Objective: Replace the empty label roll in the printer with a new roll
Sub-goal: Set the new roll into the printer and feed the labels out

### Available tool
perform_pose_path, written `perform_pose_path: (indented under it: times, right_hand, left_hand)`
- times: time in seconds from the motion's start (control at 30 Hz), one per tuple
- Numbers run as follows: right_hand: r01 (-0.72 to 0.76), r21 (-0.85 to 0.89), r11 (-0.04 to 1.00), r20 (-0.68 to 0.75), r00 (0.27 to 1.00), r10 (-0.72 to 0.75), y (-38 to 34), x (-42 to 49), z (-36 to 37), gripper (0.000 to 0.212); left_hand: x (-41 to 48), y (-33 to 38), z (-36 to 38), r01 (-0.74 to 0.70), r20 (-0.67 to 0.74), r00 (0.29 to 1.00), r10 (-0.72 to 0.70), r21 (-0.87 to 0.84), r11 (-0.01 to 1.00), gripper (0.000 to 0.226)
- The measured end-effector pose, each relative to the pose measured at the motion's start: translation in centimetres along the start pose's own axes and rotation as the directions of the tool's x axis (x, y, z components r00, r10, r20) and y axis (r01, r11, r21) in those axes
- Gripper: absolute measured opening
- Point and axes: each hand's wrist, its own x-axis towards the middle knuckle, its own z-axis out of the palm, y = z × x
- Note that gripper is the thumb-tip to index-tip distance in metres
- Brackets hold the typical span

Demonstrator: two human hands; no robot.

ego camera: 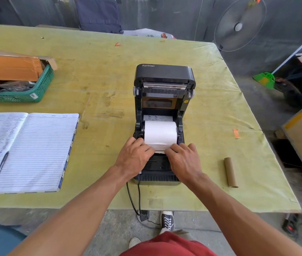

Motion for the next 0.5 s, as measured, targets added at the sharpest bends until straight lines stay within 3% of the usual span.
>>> perform_pose_path:
  times: [0.3, 0.5]
  right_hand:
    - [0.012, 0.001, 1.0, 0.08, 0.997, -0.012, -0.7, -0.5, -0.2, 0.018]
    - [0.019, -0.001, 1.0, 0.111, 0.994, -0.019, -0.6, -0.7, 0.2, 0.015]
  left_hand:
    - [-0.5, -0.3, -0.1, 0.027, 0.084, 0.996, -0.015, -0.143, 0.989, 0.015]
    - [-1.3, -0.3, 0.0, -0.016, 0.071, 0.997, 0.027, -0.15, 0.989, 0.026]
